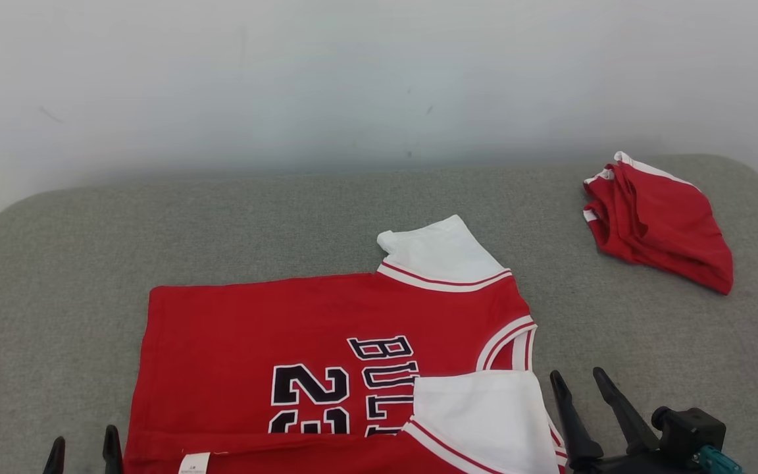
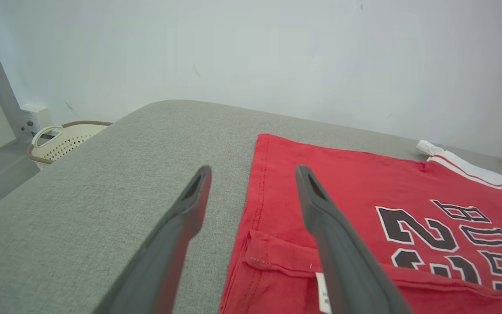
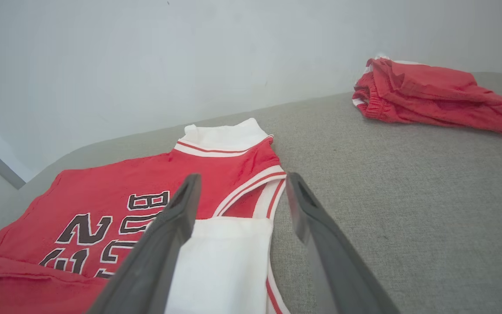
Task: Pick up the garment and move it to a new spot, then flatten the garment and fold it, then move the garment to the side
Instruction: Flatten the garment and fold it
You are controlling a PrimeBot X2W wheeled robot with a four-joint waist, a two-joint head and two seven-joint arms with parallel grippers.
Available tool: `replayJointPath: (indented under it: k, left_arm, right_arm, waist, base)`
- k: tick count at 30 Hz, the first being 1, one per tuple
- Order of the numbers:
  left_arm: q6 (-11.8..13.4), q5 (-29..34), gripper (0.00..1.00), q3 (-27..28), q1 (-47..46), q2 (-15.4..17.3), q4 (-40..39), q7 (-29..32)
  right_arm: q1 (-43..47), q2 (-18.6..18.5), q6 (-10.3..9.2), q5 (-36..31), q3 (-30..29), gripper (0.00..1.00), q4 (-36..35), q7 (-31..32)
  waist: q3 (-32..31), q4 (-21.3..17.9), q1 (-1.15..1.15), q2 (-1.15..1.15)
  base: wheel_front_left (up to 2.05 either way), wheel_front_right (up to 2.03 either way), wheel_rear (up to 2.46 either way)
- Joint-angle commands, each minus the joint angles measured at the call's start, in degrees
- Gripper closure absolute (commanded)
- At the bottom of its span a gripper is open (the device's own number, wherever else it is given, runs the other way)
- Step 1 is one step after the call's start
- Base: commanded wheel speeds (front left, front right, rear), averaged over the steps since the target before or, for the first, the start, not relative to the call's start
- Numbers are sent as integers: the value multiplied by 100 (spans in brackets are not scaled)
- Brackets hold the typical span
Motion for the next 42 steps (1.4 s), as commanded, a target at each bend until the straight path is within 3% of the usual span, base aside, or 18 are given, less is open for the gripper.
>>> replayJointPath:
  k: [1,12,18,32,42]
  left_arm:
    - [42,23,0,-5,112,-11,-62,-18]
    - [39,52,0,-205,-238,48,-43,-18]
    - [-68,113,0,-314,-840,410,328,-2]
    - [-203,-673,0,-344,-2365,1395,1582,591]
    - [-208,-974,0,-674,-3170,1812,2606,767]
  right_arm:
    - [-39,14,-4,-74,-23,0,11,-59]
    - [-183,227,-4,-380,-48,0,155,-234]
    - [-442,259,-4,-374,87,0,192,-279]
    - [-1141,426,-4,-404,303,0,268,-358]
    - [-1479,513,-4,-398,462,0,373,-394]
  waist:
    - [-4,26,0,0]
    - [23,46,0,0]
    - [203,-196,0,0]
    - [1002,-860,0,0]
    - [1391,-1131,0,0]
  base:
    - [0,0,0]
    - [0,0,0]
    - [0,0,0]
    - [0,0,0]
    - [0,0,0]
